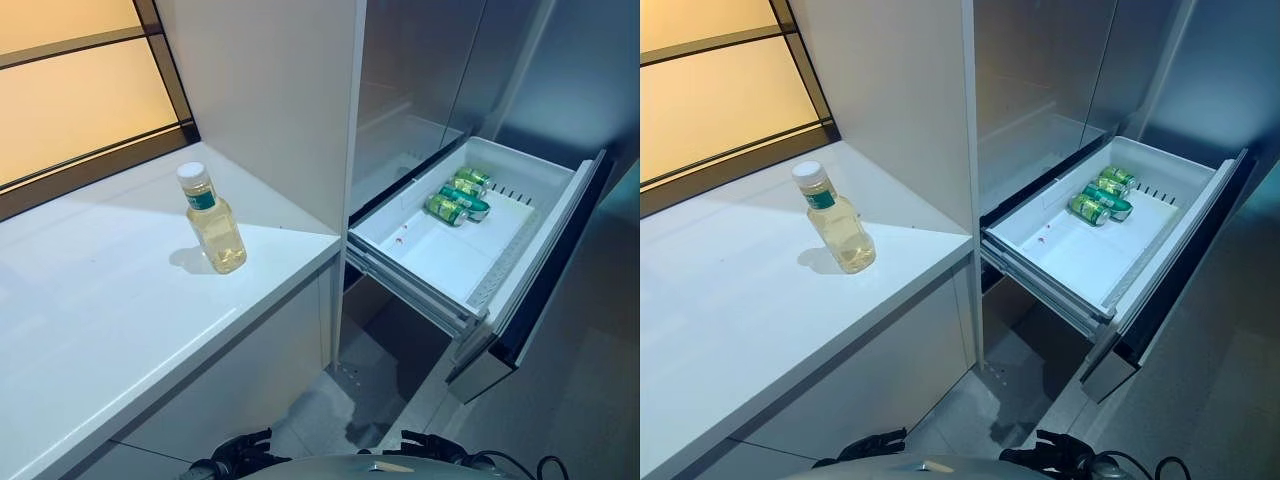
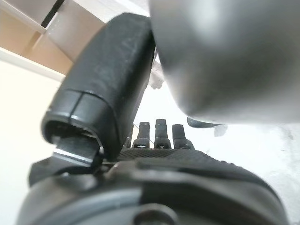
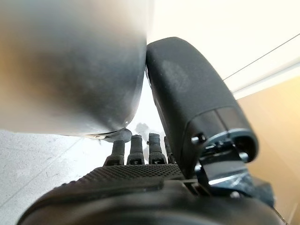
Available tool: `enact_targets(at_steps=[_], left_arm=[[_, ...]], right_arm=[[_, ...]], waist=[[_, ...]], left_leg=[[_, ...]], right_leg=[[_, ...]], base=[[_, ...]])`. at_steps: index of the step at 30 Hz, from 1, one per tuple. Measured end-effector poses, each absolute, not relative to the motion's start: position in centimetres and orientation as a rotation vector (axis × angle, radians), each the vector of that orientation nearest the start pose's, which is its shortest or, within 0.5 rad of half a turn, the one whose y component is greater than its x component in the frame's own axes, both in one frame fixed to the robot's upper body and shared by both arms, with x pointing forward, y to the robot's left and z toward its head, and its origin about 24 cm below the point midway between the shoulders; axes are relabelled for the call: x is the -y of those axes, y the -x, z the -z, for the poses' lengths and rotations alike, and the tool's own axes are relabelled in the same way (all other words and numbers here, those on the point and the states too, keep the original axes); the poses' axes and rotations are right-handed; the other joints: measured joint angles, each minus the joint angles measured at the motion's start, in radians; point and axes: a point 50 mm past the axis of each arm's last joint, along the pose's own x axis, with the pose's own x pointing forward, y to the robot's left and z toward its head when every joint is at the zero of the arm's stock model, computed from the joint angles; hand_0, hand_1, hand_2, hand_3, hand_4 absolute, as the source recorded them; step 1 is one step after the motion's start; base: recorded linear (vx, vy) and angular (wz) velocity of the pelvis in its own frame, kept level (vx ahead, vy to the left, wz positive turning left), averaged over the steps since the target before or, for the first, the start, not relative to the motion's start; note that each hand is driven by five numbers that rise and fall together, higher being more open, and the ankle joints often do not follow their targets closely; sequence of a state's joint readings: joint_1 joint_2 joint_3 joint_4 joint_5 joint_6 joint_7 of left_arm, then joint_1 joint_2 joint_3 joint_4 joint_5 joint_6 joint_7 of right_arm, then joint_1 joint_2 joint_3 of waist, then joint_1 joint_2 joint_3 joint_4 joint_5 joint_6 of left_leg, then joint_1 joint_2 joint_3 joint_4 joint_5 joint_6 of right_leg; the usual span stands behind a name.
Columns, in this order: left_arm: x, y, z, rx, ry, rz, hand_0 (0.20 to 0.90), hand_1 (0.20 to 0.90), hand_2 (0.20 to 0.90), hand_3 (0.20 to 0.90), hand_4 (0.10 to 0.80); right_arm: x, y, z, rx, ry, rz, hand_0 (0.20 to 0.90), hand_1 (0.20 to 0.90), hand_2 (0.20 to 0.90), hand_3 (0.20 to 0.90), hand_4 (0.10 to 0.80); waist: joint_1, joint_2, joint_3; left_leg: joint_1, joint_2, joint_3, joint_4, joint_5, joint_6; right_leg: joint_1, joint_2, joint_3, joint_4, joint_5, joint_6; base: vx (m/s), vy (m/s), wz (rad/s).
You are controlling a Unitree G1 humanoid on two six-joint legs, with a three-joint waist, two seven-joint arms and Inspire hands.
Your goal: Put drinks into fridge and close the fridge
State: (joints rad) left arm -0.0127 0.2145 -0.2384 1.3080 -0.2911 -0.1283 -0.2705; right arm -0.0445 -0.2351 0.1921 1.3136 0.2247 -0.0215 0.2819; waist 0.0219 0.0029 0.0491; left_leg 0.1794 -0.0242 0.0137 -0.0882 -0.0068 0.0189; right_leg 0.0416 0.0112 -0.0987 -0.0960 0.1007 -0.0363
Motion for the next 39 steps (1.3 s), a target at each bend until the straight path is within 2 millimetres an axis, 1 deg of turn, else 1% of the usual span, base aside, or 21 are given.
enact_targets(at_steps=[5, 10, 14, 16, 18, 21, 24, 26, 29, 31, 36, 39], left_arm=[[-20.8, -8.7, 16.4, -1.155, 0.076, 0.099, 0.9, 0.9, 0.9, 0.9, 0.8], [-20.8, -9.0, 16.3, -1.112, 0.049, 0.077, 0.9, 0.9, 0.9, 0.9, 0.8], [-20.8, -9.7, 16.1, -1.073, -0.083, 0.108, 0.9, 0.9, 0.9, 0.9, 0.8], [-20.5, -10.3, 15.9, -1.053, -0.137, 0.172, 0.9, 0.9, 0.9, 0.9, 0.8], [-19.9, -11.1, 15.6, -1.032, -0.159, 0.271, 0.9, 0.9, 0.9, 0.9, 0.8], [-18.9, -12.4, 14.9, -0.994, -0.124, 0.452, 0.9, 0.9, 0.9, 0.9, 0.8], [-17.0, -14.1, 13.8, -0.953, -0.055, 0.622, 0.9, 0.9, 0.9, 0.9, 0.8], [-15.9, -15.0, 13.0, -0.938, -0.006, 0.703, 0.9, 0.9, 0.9, 0.9, 0.8], [-14.5, -16.5, 11.3, -0.923, 0.04, 0.825, 0.9, 0.9, 0.9, 0.9, 0.8], [-13.7, -17.6, 9.5, -0.889, 0.089, 0.921, 0.9, 0.9, 0.9, 0.9, 0.8], [-11.5, -19.6, 3.2, -0.755, 0.26, 1.173, 0.9, 0.9, 0.9, 0.9, 0.8], [-9.5, -19.8, -0.4, -0.647, 0.513, 1.308, 0.9, 0.9, 0.9, 0.9, 0.8]], right_arm=[[21.6, -8.8, 16.4, -1.255, -0.039, -0.116, 0.9, 0.9, 0.9, 0.9, 0.8], [21.6, -8.8, 16.4, -1.256, -0.042, -0.113, 0.9, 0.9, 0.9, 0.9, 0.8], [21.6, -8.8, 16.5, -1.26, -0.048, -0.109, 0.9, 0.9, 0.9, 0.9, 0.8], [21.6, -8.8, 16.5, -1.261, -0.047, -0.109, 0.9, 0.9, 0.9, 0.9, 0.8], [21.6, -8.8, 16.5, -1.265, -0.048, -0.109, 0.9, 0.9, 0.9, 0.9, 0.8], [21.7, -8.9, 16.4, -1.262, -0.045, -0.11, 0.9, 0.9, 0.9, 0.9, 0.8], [21.7, -9.5, 16.3, -1.24, -0.024, -0.111, 0.9, 0.9, 0.9, 0.9, 0.8], [21.7, -9.9, 16.1, -1.222, -0.019, -0.113, 0.9, 0.9, 0.9, 0.9, 0.8], [22.1, -10.2, 16.0, -1.214, -0.003, -0.114, 0.9, 0.9, 0.9, 0.9, 0.8], [22.4, -10.2, 15.9, -1.22, 0.01, -0.112, 0.9, 0.9, 0.9, 0.9, 0.8], [22.7, -10.1, 15.8, -1.215, 0.023, -0.1, 0.9, 0.9, 0.9, 0.9, 0.8], [22.7, -10.0, 15.8, -1.209, 0.024, -0.099, 0.9, 0.9, 0.9, 0.9, 0.8]], waist=[[0.004, -0.005, -0.003], [0.003, -0.005, -0.003], [0.002, -0.006, -0.003], [0.001, -0.006, -0.003], [-0.001, -0.005, -0.003], [-0.005, -0.003, -0.003], [-0.016, 0.004, 0.0], [-0.024, 0.014, 0.003], [-0.032, 0.031, 0.01], [-0.032, 0.041, 0.016], [-0.025, 0.054, 0.019], [-0.023, 0.055, 0.02]], left_leg=[[0.001, 0.0, 0.0, 0.0, 0.0, 0.0], [0.002, 0.0, 0.0, 0.0, 0.0, 0.0], [0.003, 0.0, 0.003, 0.0, 0.0, 0.0], [0.004, -0.001, 0.005, 0.0, 0.0, 0.0], [0.004, -0.001, 0.009, 0.0, 0.0, 0.0], [0.004, -0.001, 0.011, 0.0, 0.0, 0.0], [0.003, 0.0, 0.011, 0.0, 0.0, 0.0], [0.003, 0.0, 0.012, 0.0, 0.0, 0.0], [0.002, 0.0, 0.013, -0.001, 0.0, 0.0], [0.002, 0.0, 0.012, -0.001, 0.0, 0.0], [0.001, 0.001, 0.011, -0.004, 0.0, 0.0], [0.001, 0.001, 0.01, -0.004, 0.0, 0.0]], right_leg=[[0.001, 0.0, 0.0, 0.0, 0.0, 0.0], [0.002, 0.0, 0.0, 0.0, 0.0, 0.0], [0.002, 0.0, 0.002, 0.0, 0.0, 0.0], [0.002, 0.0, 0.004, 0.0, 0.0, 0.001], [0.001, 0.0, 0.007, 0.0, 0.0, 0.001], [0.0, 0.001, 0.009, 0.002, 0.0, 0.002], [0.0, 0.001, 0.01, 0.004, 0.0, 0.002], [-0.001, 0.001, 0.01, 0.004, 0.0, 0.002], [-0.001, 0.002, 0.011, 0.004, 0.0, 0.002], [-0.002, 0.002, 0.011, 0.004, 0.0, 0.002], [-0.002, 0.002, 0.01, 0.003, 0.0, 0.002], [-0.001, 0.002, 0.009, 0.001, 0.0, 0.002]], base=[[0.0, 0.0, 0.0], [0.0, 0.0, 0.0], [0.0, 0.0, 0.0], [-0.005, 0.015, -0.02], [-0.022, 0.034, -0.04], [-0.009, 0.01, -0.01], [0.0, 0.0, 0.0], [0.0, 0.0, 0.0], [-0.037, 0.014, -0.01], [-0.015, 0.005, 0.0], [0.0, 0.0, 0.0], [0.0, 0.0, 0.0]])
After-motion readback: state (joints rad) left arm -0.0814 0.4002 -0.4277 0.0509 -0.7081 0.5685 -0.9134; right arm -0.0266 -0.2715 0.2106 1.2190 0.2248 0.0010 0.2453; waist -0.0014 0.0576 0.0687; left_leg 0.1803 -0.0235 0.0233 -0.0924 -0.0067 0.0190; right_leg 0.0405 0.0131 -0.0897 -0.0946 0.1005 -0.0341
